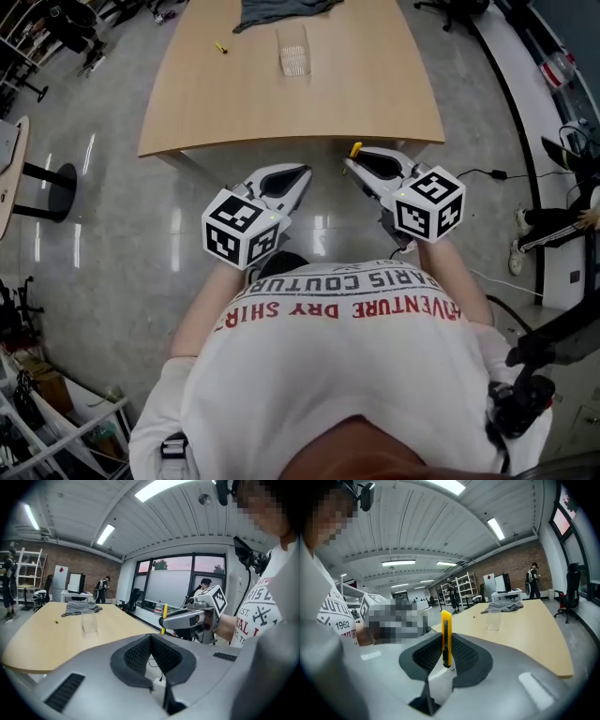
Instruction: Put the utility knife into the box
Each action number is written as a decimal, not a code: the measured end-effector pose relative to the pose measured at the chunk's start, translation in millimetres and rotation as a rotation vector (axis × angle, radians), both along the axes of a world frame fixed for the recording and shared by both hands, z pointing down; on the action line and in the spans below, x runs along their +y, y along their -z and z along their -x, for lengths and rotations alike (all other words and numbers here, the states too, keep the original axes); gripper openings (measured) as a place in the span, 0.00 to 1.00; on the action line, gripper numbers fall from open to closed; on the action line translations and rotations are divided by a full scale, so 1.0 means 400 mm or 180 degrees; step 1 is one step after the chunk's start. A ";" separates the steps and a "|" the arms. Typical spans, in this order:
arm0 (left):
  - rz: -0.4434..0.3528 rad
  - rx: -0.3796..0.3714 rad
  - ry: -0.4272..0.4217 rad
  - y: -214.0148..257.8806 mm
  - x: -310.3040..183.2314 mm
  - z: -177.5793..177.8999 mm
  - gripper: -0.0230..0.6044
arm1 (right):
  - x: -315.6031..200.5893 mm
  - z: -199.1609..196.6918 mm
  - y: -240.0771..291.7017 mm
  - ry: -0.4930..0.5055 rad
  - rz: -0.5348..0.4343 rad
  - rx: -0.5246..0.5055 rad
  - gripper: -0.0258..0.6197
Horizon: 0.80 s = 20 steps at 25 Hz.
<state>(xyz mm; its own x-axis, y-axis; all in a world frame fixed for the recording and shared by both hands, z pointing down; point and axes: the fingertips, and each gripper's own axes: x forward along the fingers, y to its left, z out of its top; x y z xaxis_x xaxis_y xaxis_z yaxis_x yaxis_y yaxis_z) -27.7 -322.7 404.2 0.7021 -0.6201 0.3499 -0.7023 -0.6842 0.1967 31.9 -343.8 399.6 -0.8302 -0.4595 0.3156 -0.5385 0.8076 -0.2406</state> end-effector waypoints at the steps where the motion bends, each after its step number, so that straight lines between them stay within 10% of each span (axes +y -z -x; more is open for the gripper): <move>1: -0.0014 -0.0002 0.0013 0.006 -0.032 0.012 0.04 | -0.033 0.010 0.006 0.0009 -0.0008 0.0000 0.13; 20: 0.0189 0.0032 -0.0157 -0.052 -0.726 0.303 0.04 | -0.708 0.291 -0.038 -0.0289 0.0184 0.0155 0.13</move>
